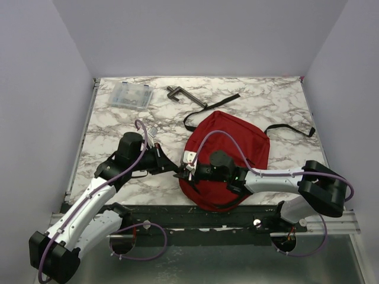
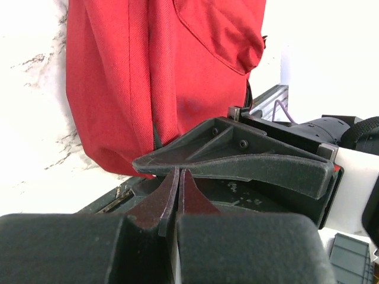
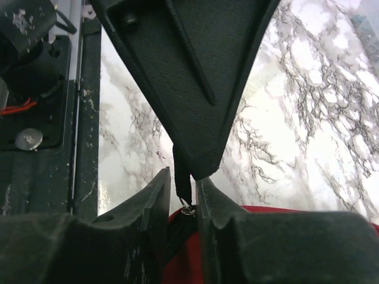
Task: Pack the student bag
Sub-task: Zip the student bag at the center of the board.
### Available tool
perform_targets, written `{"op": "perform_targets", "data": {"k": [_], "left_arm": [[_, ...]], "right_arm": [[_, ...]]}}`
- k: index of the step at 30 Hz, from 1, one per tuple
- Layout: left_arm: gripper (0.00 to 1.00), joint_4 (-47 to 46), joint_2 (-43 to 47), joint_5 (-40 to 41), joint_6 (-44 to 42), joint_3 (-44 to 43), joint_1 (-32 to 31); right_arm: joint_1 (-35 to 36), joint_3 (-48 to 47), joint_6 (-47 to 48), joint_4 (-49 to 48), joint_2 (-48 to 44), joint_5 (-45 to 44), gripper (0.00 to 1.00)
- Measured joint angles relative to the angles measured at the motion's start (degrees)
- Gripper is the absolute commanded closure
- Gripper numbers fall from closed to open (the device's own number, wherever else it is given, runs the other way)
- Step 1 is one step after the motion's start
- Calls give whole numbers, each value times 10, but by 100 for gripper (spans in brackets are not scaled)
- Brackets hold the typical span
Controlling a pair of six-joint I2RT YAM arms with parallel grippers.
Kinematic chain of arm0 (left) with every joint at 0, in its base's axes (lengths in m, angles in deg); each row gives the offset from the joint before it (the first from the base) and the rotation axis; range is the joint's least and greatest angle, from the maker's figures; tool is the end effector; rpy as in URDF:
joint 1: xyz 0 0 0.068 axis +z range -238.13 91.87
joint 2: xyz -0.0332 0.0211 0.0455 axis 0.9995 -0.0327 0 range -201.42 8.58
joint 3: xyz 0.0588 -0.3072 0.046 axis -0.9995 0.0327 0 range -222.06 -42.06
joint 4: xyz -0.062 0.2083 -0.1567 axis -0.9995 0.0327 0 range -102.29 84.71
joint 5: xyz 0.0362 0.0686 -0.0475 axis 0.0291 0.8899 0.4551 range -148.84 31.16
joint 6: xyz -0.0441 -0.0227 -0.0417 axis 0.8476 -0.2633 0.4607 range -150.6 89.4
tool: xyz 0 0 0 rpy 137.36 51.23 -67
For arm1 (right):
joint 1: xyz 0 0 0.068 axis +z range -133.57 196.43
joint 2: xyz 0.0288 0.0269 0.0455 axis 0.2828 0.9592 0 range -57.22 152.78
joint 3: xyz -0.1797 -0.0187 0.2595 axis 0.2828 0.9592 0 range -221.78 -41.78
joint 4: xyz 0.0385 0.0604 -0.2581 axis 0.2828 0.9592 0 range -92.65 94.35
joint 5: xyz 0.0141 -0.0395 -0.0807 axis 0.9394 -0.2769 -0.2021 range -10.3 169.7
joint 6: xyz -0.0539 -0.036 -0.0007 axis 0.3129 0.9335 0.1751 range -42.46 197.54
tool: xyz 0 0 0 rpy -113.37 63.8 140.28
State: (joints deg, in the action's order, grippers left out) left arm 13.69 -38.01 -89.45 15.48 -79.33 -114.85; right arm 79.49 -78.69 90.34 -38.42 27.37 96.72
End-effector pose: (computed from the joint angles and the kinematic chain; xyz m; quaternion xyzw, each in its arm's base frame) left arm 0.1333 -0.0960 0.2881 -0.0245 0.8649 -0.4516 0.2176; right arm 0.1337 0.2962 0.2496 -0.5458 0.5486 0.3686 0.5151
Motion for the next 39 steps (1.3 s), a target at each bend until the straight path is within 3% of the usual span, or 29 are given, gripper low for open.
{"op": "perform_targets", "data": {"k": [2,4,6,10,12,14,16,20,25,32,35,39], "left_arm": [[100,4,-1,0,-10,-8,1],[100,5,-5,-1,-17,-16,3],[95,7,-11,-4,-25,-23,5],[48,12,-18,-11,-34,-28,6],[30,17,-17,-14,-41,-36,11],[18,22,-16,-13,-44,-45,16],[11,32,-13,-8,-50,-60,29],[11,36,-17,21,-46,-71,47],[21,31,-92,31,-20,-70,72],[27,-68,-251,-60,28,-46,69],[40,-110,-278,-95,37,-45,43],[72,-161,-307,-121,45,-42,6]], "right_arm": [[0,0,-17,5,-11,-7,84],[0,0,-36,7,-20,-12,97],[-1,0,-51,8,-24,-21,99],[-2,-10,-95,36,-23,-36,99],[-5,-30,-122,72,-17,-38,99],[-8,-54,-148,108,-8,-36,99],[-11,-70,-173,135,-5,-32,99],[-16,-79,-223,166,-4,-23,99],[-17,-80,-265,184,-4,-12,99],[-22,-79,-285,183,-4,-7,99],[-23,-79,-288,182,-4,-5,99],[-24,-79,-287,182,-4,-2,99]]}}
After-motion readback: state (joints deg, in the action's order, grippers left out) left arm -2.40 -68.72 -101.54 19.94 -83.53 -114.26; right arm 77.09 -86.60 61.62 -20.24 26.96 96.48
